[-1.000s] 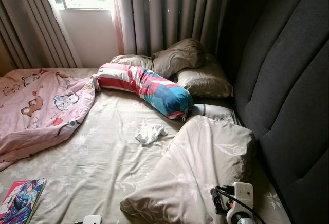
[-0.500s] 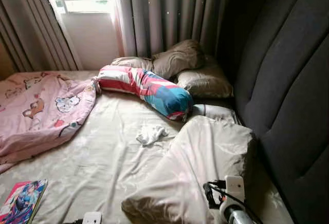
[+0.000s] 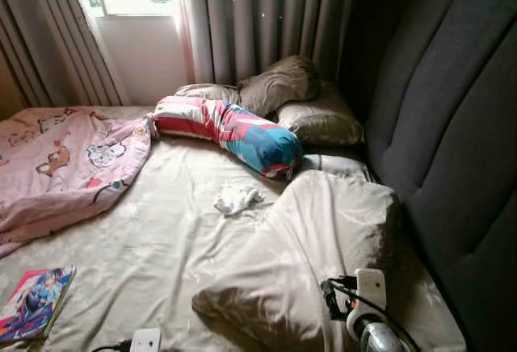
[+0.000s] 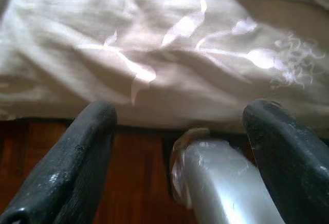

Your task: Clean up the room

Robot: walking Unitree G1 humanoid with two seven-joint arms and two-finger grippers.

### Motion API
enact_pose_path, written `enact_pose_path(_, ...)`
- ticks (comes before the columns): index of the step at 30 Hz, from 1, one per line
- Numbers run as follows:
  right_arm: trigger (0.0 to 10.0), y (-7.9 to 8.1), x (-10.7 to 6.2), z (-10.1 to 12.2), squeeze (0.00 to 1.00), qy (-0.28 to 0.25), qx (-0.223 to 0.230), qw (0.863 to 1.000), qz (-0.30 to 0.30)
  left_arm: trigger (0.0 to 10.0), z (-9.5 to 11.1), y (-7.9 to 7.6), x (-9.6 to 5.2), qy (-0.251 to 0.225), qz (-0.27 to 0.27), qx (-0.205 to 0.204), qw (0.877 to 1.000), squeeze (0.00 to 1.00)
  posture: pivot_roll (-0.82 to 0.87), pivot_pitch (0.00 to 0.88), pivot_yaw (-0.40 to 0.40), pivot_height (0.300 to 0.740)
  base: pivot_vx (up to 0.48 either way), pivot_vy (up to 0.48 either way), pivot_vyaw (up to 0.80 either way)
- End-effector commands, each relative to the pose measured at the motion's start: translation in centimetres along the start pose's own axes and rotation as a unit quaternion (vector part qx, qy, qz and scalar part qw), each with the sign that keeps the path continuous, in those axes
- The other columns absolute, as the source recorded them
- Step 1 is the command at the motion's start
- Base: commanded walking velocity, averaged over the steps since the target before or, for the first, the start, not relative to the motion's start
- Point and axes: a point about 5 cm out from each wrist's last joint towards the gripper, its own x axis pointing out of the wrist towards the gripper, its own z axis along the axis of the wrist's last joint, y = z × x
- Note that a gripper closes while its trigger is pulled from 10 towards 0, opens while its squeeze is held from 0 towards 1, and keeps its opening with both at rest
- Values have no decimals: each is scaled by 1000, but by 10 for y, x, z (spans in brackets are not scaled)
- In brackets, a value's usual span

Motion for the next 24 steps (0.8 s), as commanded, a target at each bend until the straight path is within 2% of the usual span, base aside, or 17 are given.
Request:
enact_pose_path(1,10000,-2,3,7,0,-8,5,1000,-3,10000,7,0,1,-20,9,2,1000,0,10,0,-35,655,0,0,0)
enact_pose_path(7,10000,-6,4,11,0,-11,7,1000,-4,10000,18,-3,1,-62,13,-24,998,0,-11,0,-37,655,0,0,0)
enact_pose_path(10,10000,-6,5,16,0,-19,15,1000,-5,10000,30,-4,0,-118,7,-29,993,0,-15,0,-33,655,0,0,0)
enact_pose_path(11,10000,-6,6,18,0,-23,16,1000,-5,10000,60,2,-12,-269,80,157,947,0,-20,0,-30,655,0,0,0)
enact_pose_path(12,10000,-6,6,19,0,-24,16,1000,-4,10000,65,0,-16,-302,84,185,931,0,-17,4,-28,655,0,0,0)
enact_pose_path(13,10000,-6,6,20,0,-26,16,1000,-3,10000,67,-1,-18,-318,83,195,924,0,-15,7,-26,655,0,0,0)
enact_pose_path(17,10000,-8,5,19,0,-30,19,999,-1,10000,73,0,-19,-334,85,223,912,0,-9,53,-22,655,0,0,0)
enact_pose_path(19,10000,-10,4,16,0,-27,22,999,-3,10000,73,0,-19,-337,83,224,911,0,-6,72,-21,655,0,0,0)
enact_pose_path(20,10000,-12,2,12,0,-21,26,999,-5,10000,70,2,-11,-277,69,146,947,0,-3,80,-22,655,0,0,0)
enact_pose_path(21,10000,-13,1,10,0,-18,27,999,-4,10000,72,0,-11,-275,42,82,957,0,-3,84,-23,655,0,0,0)
enact_pose_path(22,10000,-13,0,6,0,-14,26,1000,1,10000,70,-8,-8,-251,3,1,968,0,-2,105,-19,655,0,0,0)
enact_pose_path(24,10000,-14,-2,4,0,-12,25,1000,2,10000,78,-15,-13,-296,-6,-9,955,0,-1,107,-19,655,0,0,0)
